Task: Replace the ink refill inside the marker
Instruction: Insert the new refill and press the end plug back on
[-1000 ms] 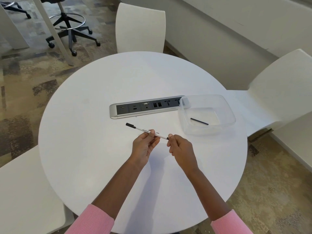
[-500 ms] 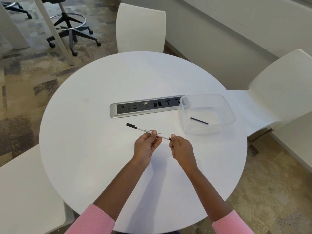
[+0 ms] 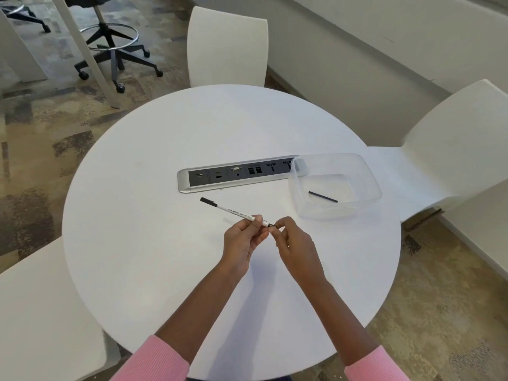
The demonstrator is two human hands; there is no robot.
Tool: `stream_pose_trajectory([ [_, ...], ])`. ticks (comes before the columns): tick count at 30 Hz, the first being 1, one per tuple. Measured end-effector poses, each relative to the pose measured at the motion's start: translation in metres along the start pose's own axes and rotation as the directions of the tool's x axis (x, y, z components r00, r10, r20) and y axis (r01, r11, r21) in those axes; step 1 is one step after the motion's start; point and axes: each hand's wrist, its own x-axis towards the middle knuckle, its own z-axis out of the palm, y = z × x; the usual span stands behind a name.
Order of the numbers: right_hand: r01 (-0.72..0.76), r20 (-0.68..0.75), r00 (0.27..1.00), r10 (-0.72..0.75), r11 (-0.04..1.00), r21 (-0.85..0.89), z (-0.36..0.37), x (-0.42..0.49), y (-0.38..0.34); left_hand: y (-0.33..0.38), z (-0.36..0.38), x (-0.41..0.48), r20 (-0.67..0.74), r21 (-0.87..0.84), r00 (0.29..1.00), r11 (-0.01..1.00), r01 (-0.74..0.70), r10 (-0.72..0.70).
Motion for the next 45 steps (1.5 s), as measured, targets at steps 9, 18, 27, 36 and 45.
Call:
stream_pose_trajectory([
  [9,-0.203,0.015,0.978,0.207,0.941,0.271,-0.001,0.006,-0.008,0.002,0.005,-0.001,0.060,0.040,0.998,0.999,-0.019,0.016],
  [18,-0.079,-0.007,0.997,0.080,0.995,0.053,0.001,0.001,-0.007,0.004,0.007,0.002,0.040,0.044,0.997,0.997,-0.067,0.066],
  [27,-0.270,0.065,0.962,0.264,0.896,0.352,-0.005,0.009,-0.012,0.001,0.009,-0.001,0.053,0.038,0.998,0.998,-0.045,0.043],
  [36,-0.112,-0.005,0.994,0.112,0.992,0.061,-0.005,0.001,-0.012,0.004,0.011,0.001,0.028,0.066,0.996,0.994,-0.089,0.087],
  [45,-0.206,-0.021,0.977,0.214,0.960,0.189,-0.001,0.007,-0.012,0.000,0.008,-0.004,0.034,0.049,0.996,0.995,-0.084,0.083],
])
